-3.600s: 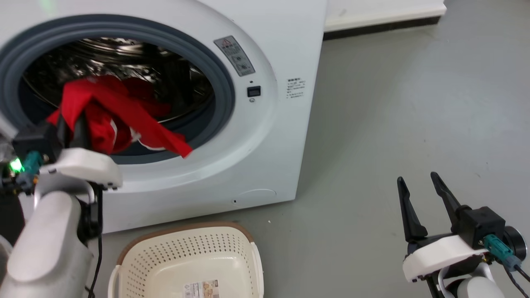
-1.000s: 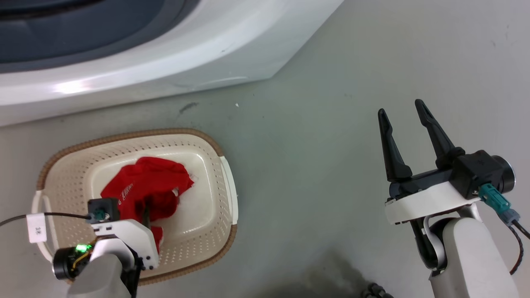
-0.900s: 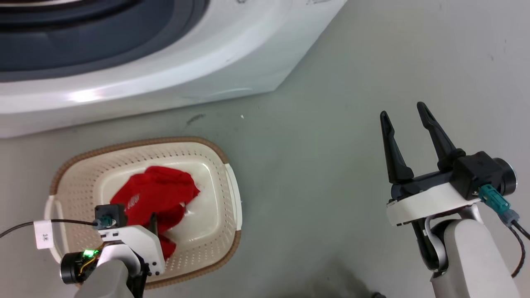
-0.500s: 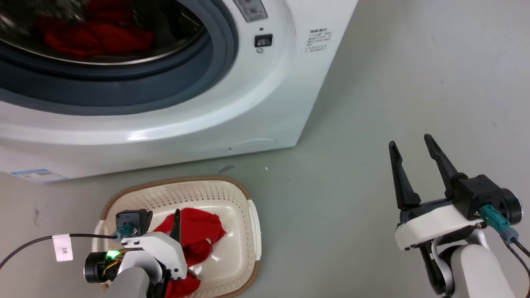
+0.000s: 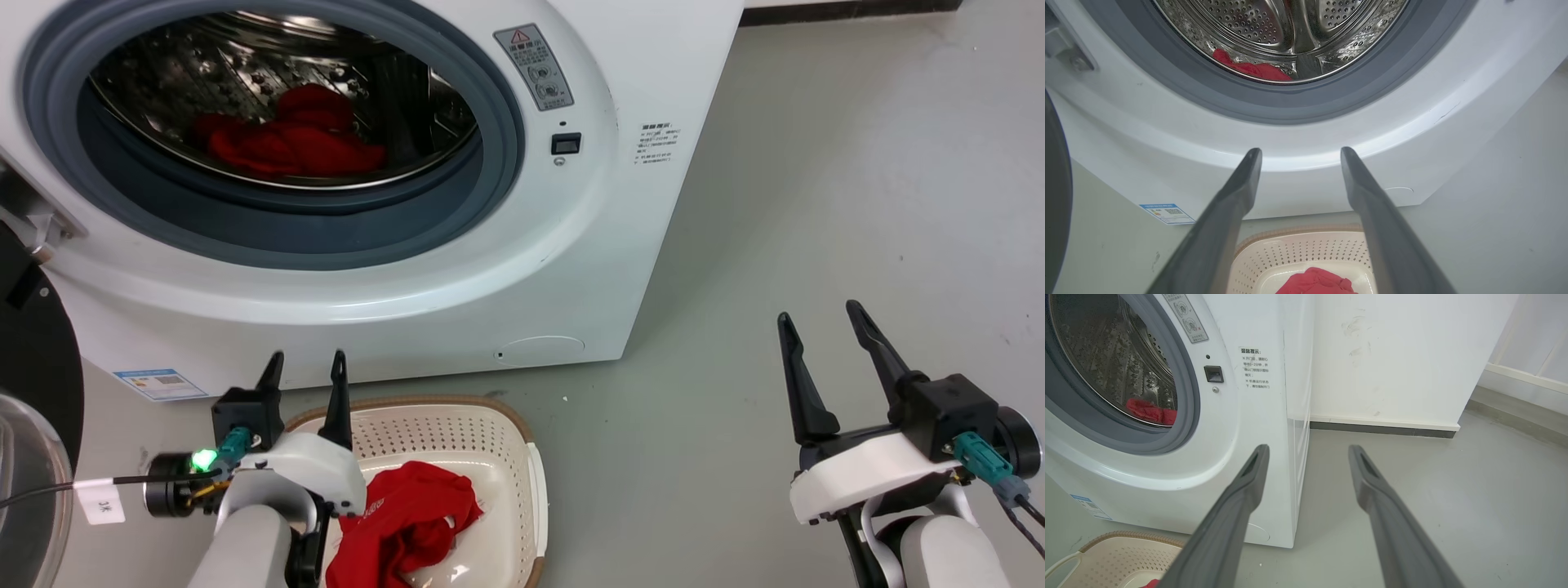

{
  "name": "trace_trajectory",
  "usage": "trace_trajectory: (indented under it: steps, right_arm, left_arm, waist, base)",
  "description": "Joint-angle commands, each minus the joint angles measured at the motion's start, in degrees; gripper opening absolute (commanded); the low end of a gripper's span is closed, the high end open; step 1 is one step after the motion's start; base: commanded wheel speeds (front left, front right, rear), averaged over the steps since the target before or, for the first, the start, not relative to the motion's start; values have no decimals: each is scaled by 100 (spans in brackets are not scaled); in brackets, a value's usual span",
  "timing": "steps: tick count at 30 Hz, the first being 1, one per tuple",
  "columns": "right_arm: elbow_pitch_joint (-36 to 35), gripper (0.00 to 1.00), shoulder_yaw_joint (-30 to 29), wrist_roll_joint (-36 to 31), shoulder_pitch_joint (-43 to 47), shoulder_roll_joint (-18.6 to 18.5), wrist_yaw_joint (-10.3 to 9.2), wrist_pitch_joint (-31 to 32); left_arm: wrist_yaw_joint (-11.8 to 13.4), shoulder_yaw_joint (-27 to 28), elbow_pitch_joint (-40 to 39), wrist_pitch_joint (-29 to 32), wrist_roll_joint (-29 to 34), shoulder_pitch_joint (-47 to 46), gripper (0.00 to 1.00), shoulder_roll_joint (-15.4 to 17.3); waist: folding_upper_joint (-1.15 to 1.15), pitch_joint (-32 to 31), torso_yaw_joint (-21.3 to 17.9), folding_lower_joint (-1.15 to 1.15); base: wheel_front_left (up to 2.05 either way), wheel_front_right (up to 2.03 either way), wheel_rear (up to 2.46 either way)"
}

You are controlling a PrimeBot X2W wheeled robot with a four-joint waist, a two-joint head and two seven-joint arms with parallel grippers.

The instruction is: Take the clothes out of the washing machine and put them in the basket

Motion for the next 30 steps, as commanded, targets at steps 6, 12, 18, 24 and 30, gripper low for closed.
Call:
trace_trajectory:
  steps: [6,12,18,24,30]
  right_arm:
    - [-79,100,-25,51,146,7,-4,39]
    - [-89,100,41,75,126,7,-5,45]
    - [-88,100,32,138,10,7,-5,-3]
    - [-27,100,70,253,-151,9,-4,-132]
    - [135,100,193,444,-339,9,-4,-324]
  left_arm:
    - [-18,99,-525,-15,333,-124,100,134]
    - [-179,-30,-164,25,523,-719,100,372]
    - [-419,-289,426,288,781,-1622,100,628]
    - [-514,-405,1077,498,952,-2490,100,892]
    - [-570,-466,1626,765,1097,-3322,100,1246]
  waist:
    - [0,-152,37,2]
    - [0,-137,-78,2]
    - [0,145,-262,2]
    - [0,580,-570,2]
    - [0,1139,-883,2]
  base:
    - [0,0,0]
    - [0,0,0]
    - [0,0,0]
    - [0,0,0]
    - [0,0,0]
